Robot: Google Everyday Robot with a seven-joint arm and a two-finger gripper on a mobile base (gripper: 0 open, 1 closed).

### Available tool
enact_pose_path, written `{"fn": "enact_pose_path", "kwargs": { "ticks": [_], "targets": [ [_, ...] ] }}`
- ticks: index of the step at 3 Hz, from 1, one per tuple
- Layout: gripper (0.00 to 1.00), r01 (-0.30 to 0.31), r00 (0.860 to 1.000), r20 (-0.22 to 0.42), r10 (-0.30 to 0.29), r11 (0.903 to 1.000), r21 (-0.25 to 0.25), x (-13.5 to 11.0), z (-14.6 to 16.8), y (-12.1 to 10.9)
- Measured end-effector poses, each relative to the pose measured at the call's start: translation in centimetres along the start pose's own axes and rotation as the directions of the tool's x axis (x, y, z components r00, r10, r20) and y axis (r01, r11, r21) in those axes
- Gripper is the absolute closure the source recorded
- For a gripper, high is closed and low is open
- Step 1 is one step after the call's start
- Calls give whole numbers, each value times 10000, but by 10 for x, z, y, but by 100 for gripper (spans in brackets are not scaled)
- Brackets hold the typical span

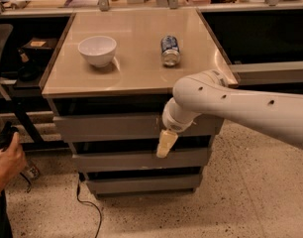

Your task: Open top drawer

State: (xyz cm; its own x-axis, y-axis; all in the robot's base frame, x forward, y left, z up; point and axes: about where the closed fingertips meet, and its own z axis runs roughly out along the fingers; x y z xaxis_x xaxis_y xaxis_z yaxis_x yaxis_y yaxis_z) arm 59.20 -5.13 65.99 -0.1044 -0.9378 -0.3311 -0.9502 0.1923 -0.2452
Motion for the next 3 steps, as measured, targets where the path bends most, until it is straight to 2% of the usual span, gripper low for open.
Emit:
{"fn": "enact_pose_path", "kwargs": {
  "ticks": [1,2,3],
  "targets": [
    [0,173,9998,-26,-174,9996,-244,-2,16,5],
    [0,314,9995,-31,-317,9971,-690,1,28,20],
    [0,392,9992,-29,-397,9944,-980,3,23,29]
  ]
}}
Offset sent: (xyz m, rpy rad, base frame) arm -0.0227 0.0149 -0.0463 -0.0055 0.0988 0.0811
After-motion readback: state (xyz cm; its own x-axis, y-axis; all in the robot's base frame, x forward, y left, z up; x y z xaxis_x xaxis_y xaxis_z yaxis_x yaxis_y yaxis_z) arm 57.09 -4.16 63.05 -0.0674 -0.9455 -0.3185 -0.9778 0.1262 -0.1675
